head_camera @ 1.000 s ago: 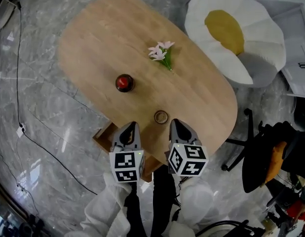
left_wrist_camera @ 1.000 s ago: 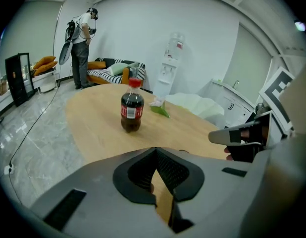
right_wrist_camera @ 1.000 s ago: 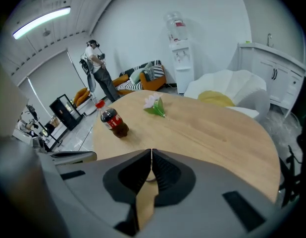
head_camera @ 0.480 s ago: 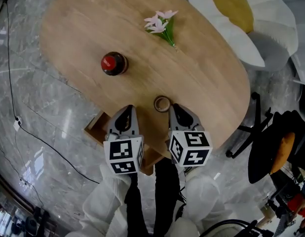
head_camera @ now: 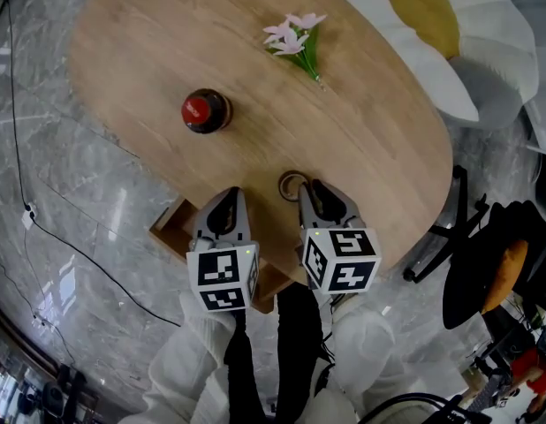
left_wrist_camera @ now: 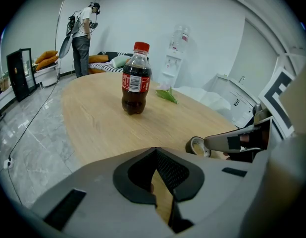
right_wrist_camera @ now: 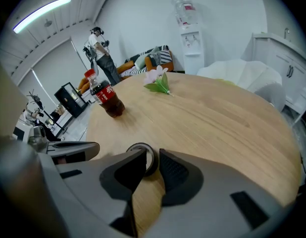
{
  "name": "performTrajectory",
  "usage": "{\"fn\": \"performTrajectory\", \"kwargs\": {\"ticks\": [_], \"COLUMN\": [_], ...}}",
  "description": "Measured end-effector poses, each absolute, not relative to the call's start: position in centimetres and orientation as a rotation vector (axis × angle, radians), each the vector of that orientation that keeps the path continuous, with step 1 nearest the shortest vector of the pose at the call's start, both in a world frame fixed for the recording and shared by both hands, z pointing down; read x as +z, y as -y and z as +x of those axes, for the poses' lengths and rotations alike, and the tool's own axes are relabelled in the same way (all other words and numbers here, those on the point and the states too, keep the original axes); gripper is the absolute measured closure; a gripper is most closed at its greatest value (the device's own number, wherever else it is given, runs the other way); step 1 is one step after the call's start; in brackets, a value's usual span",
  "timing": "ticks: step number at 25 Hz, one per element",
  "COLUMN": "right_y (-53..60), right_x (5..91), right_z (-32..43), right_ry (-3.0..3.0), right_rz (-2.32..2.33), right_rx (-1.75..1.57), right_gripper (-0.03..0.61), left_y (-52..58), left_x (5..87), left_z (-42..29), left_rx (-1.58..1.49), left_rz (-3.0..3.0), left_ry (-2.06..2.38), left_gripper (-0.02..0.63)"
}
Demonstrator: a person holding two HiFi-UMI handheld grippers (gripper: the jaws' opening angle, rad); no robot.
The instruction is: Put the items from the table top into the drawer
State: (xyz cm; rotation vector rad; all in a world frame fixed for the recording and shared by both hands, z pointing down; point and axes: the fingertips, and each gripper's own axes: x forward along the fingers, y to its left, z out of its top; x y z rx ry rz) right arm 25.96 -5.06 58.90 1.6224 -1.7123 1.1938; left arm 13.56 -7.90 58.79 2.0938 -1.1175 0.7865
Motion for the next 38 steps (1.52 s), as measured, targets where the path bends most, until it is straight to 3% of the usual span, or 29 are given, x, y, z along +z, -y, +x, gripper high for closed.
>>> {"fn": "performTrajectory", "kwargs": {"ticks": [28,38], "right_y": [4.6,4.8], "right_x": [58.5,56.3], "right_z": [25.0,21.1], "right_ry": [1.672,1.792], "right_rz": [1.574,1.414], "right_rx": [1.122,1.043], "right_gripper": [0.476,0.476], "left_y": [6.5,4.1], "left_x": [58.5,55.8], "left_z": [11.1,6.4], "left_rx": [0.757,0.607], "left_rz": [2.045,1.866], "left_ry": [1.19,1.405], "left_gripper": [0.62,0.62]}}
